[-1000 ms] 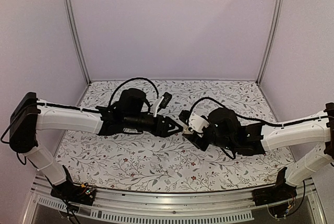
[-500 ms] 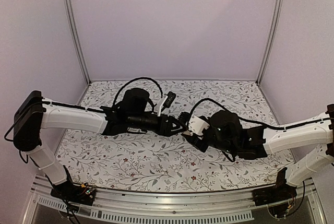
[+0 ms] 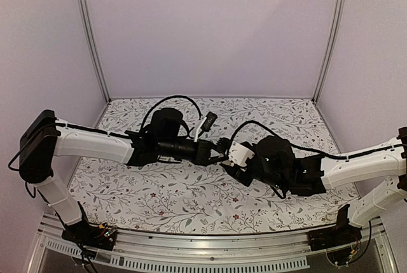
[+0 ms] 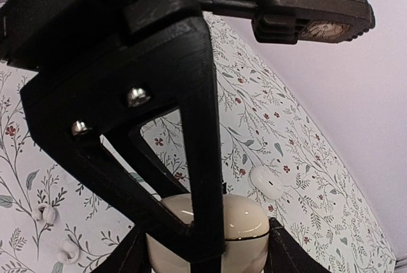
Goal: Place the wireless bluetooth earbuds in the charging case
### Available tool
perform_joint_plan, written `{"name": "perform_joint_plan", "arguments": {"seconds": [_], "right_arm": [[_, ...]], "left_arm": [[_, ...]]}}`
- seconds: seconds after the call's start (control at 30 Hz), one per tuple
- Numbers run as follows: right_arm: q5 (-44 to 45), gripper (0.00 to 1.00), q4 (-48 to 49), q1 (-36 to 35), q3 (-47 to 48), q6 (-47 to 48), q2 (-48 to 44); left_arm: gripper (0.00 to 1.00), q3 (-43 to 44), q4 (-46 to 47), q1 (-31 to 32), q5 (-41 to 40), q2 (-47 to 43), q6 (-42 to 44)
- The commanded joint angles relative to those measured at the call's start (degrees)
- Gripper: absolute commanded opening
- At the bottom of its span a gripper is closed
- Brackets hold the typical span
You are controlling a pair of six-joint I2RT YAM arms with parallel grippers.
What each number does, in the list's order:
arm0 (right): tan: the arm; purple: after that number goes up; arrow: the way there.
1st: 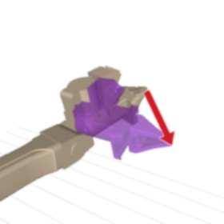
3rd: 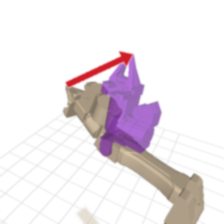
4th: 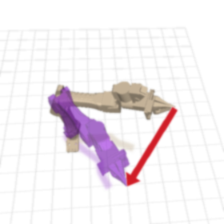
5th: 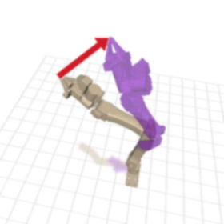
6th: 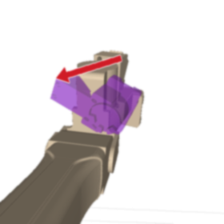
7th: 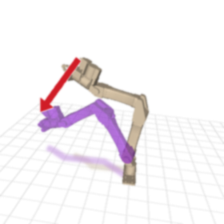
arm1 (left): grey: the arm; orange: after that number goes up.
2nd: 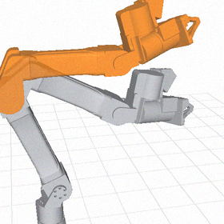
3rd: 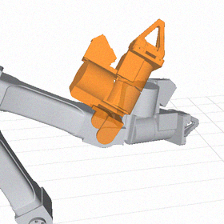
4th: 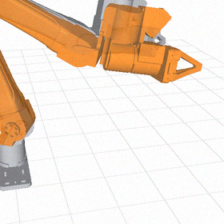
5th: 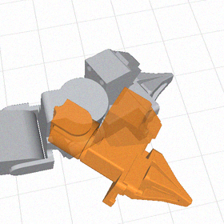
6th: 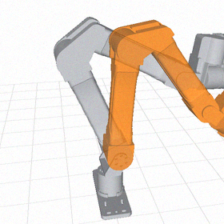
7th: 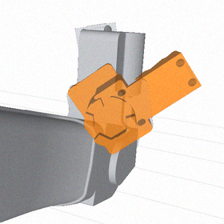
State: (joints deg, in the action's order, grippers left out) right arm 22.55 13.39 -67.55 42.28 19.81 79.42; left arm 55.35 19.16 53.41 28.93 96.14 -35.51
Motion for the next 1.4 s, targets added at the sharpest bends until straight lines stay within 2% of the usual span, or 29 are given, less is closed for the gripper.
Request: {"name": "perform_joint_plan", "arguments": {"seconds": [0.0,0.1,0.13,0.23,0.33,0.5,0.6,0.73,0.9,1.1,1.37], "right_arm": [[0.94,0.45,2.32,-0.61,-0.45,-0.08,-1.72],[1.01,0.47,2.55,-0.59,-0.6,-0.2,-2.14],[1.08,0.51,2.72,-0.57,-0.62,-0.21,-2.22],[0.32,0.72,2.51,-0.57,-0.53,-0.61,-2.62],[-3.42,0.85,1.05,-0.62,-0.79,-2.37,-5.1],[-14.47,0.91,-4.18,1.47,-2.6,-7.1,-12.54],[-25.02,0.9,-7.63,4.88,-4.0,-11.08,-17.17],[-34.88,0.87,-11.9,7.07,-3.94,-15.75,-20.06],[-43.56,0.76,-13.39,7.34,-3.51,-21.43,-21.05],[-48.01,0.62,-15.39,7.32,-0.68,-23.79,-19.76],[-50.76,0.54,-16.59,7.34,3.4,-22.34,-13.74]], "left_arm": [[0.18,-0.53,1.52,0.73,0.82,-0.94,1.44],[0.09,-0.81,0.88,0.65,0.32,-1.87,2.76],[0.06,-0.85,0.73,0.65,0.22,-2.19,3.06],[0.01,-0.91,-0.12,0.57,0.06,-3.27,4.13],[0.0,-1.24,-0.93,0.28,0.23,-4.49,5.8],[0.0,-3.55,-2.7,-0.13,0.0,-7.9,11.73],[0.0,-5.91,-2.86,0.05,-0.08,-11.24,16.97],[0.0,-8.54,-3.51,0.9,-0.25,-15.99,23.86],[0.0,-10.25,-8.3,5.27,-0.42,-20.6,35.14],[0.0,-10.29,-9.93,8.27,-1.63,-22.5,39.67],[0.0,-7.55,-11.41,10.91,-4.19,-20.12,41.43]]}}
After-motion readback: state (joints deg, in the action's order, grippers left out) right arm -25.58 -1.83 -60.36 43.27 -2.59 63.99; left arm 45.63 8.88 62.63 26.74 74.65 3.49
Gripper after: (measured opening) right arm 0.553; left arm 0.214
